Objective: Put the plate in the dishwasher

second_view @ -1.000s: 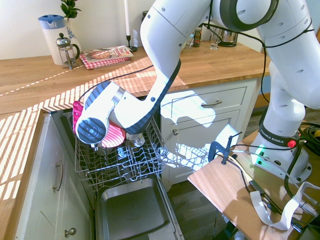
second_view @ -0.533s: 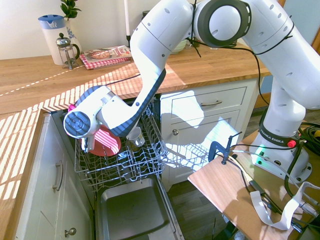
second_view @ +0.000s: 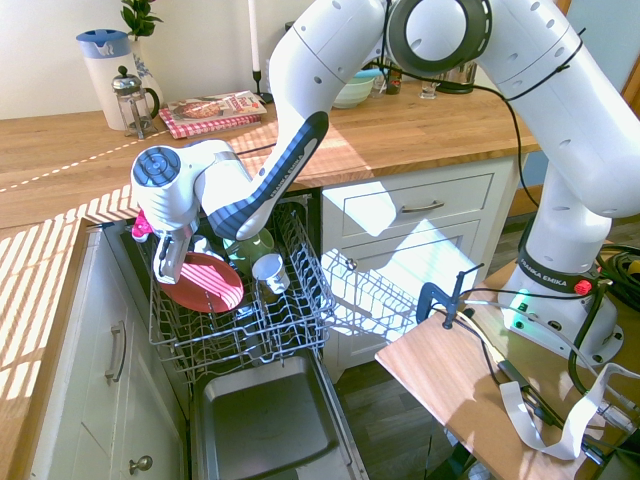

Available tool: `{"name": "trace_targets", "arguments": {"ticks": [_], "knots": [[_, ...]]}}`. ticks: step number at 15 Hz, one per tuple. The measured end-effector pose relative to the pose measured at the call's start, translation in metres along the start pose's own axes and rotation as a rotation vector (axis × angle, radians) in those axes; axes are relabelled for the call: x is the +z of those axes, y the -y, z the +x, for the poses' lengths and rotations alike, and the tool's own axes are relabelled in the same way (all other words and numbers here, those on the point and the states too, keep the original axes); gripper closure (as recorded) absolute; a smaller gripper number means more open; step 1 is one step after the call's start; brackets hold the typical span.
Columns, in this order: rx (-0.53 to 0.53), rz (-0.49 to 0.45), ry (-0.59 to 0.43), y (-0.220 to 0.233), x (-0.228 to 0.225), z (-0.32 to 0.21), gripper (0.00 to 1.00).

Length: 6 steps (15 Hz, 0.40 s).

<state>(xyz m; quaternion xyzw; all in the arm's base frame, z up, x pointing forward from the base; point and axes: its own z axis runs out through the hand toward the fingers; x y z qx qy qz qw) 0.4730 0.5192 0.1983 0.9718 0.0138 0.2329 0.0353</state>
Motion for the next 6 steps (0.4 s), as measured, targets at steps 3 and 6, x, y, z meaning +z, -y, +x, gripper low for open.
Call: {"name": "trace_targets", "arguments": {"ticks": [3,6], "knots": [[0.041,0.155,0.117,-0.025,-0.055,0.024,0.0],[0.106,0.315,0.19,-0.082,-0.121,0.074,0.0]]}}
